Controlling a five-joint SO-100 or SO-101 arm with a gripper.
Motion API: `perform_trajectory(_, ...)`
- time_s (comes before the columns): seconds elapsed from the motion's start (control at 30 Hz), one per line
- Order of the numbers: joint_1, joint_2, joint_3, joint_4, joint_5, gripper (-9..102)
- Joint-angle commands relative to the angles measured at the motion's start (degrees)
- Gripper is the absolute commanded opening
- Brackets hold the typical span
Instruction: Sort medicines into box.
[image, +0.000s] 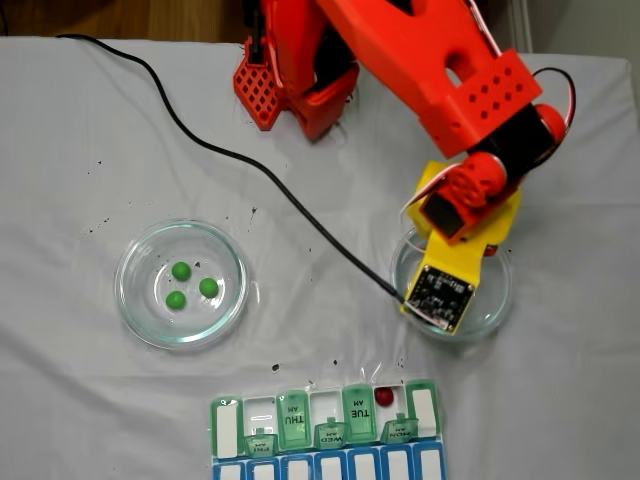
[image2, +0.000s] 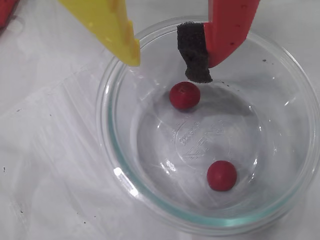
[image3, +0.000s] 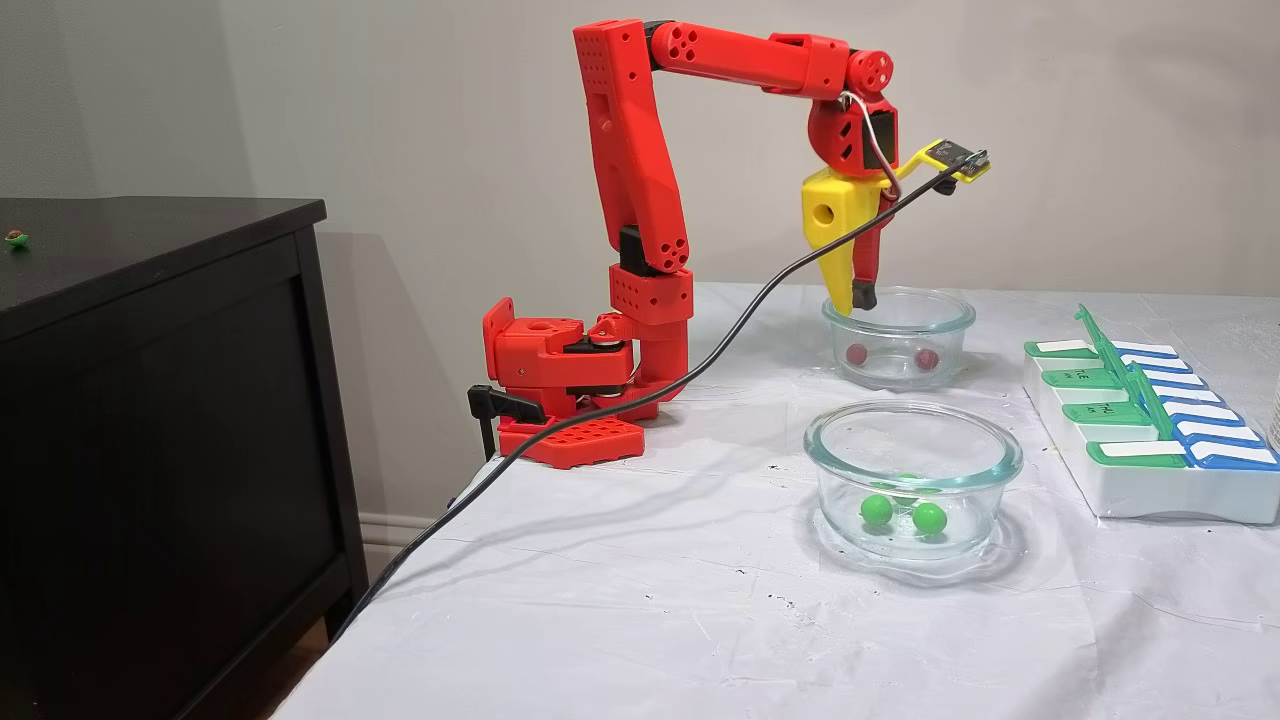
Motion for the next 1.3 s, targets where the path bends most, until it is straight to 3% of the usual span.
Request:
perform_trajectory(0.0, -0.53, 0.79, -4.66, -0.26, -0.44, 17)
perform_trajectory(0.4, -2.46, -3.52, 0.09, -5.8, 1.23, 19)
perform_trajectory(0.83, -4.31, -8.79, 0.26, -6.42, 4.22, 22)
perform_trajectory(1.27, -5.36, -17.84, -4.92, 1.05, 7.65, 28)
